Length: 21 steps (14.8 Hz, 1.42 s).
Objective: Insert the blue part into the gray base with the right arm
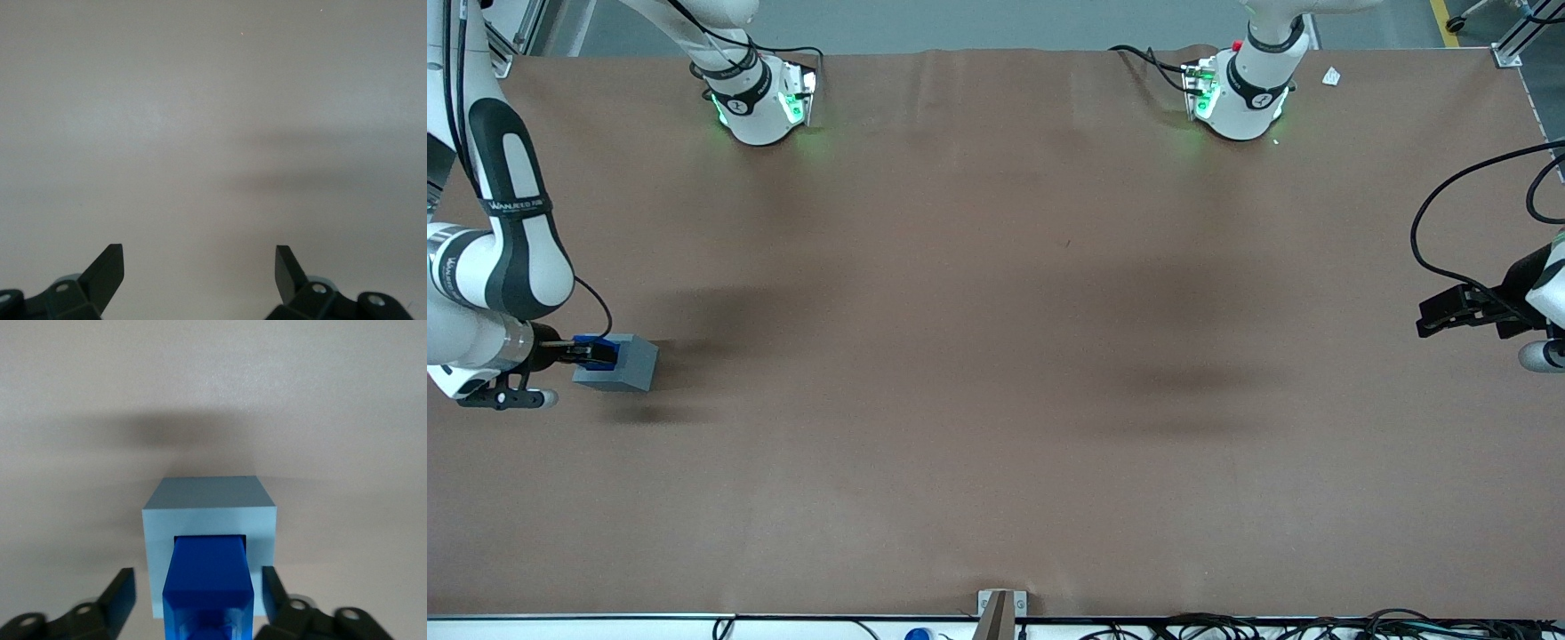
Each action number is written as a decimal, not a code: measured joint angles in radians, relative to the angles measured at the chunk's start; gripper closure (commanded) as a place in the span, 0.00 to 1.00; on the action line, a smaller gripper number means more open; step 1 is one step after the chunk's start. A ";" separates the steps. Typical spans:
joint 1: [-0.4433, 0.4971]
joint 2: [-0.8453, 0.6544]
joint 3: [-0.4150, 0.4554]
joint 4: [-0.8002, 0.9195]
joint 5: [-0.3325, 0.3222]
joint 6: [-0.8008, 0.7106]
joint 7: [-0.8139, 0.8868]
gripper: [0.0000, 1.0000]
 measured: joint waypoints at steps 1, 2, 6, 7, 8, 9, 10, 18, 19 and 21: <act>0.000 -0.001 0.002 0.029 0.000 -0.039 0.000 0.00; 0.001 -0.001 0.004 0.063 0.000 -0.081 0.000 0.00; 0.003 -0.013 0.010 0.148 0.000 -0.151 0.000 0.00; 0.007 -0.023 0.013 0.152 0.000 -0.153 0.000 0.00; 0.013 -0.035 0.018 0.157 0.000 -0.158 0.000 0.00; 0.018 -0.051 0.025 0.159 0.000 -0.162 0.000 0.00; 0.022 -0.071 0.032 0.162 0.000 -0.165 0.000 0.00; 0.050 -0.239 0.095 0.169 0.064 -0.244 0.007 0.00; 0.064 -0.260 0.096 0.170 0.068 -0.257 0.026 0.00; 0.101 -0.299 0.099 0.171 0.069 -0.291 0.079 0.00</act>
